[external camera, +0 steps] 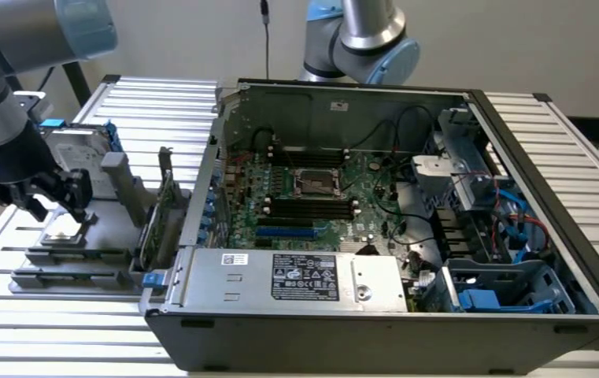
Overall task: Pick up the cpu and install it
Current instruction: 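Pick up the cpu and move it towards the insertion slot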
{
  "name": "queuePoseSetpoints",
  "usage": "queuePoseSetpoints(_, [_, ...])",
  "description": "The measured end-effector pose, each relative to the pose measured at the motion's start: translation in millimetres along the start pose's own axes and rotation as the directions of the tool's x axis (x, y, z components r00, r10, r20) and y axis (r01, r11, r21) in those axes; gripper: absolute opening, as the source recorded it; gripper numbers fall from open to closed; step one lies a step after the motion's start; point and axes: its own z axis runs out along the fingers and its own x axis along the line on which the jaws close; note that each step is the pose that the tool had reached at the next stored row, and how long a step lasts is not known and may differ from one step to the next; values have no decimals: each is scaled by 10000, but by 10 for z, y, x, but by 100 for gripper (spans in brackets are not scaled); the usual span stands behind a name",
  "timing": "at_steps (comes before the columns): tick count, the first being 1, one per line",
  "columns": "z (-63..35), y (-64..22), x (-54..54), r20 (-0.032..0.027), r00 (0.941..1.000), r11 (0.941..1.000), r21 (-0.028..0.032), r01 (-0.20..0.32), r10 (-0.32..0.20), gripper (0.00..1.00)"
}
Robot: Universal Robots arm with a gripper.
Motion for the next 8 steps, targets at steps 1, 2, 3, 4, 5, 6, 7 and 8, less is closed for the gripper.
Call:
queuePoseSetpoints(1, [10, -4, -1, -17, 10000, 10000, -2, 0, 0, 61])
queuePoseSetpoints(2, [20, -6, 0, -36, 10000, 10000, -3, -2, 2, 61])
queuePoseSetpoints(3, [30, -7, 0, -54, 10000, 10000, -5, -3, 3, 61])
queuePoseSetpoints(4, [39, -8, 0, -71, 10000, 10000, -7, -5, 5, 61])
queuePoseSetpoints(5, [43, -8, -1, -88, 10000, 10000, -7, -6, 5, 61])
queuePoseSetpoints(6, [42, -9, -1, -97, 10000, 10000, -6, -5, 5, 61])
queuePoseSetpoints(7, [42, -9, -1, -97, 10000, 10000, -6, -5, 5, 61])
queuePoseSetpoints(8, [43, -9, -1, -98, 10000, 10000, -8, -6, 6, 61])
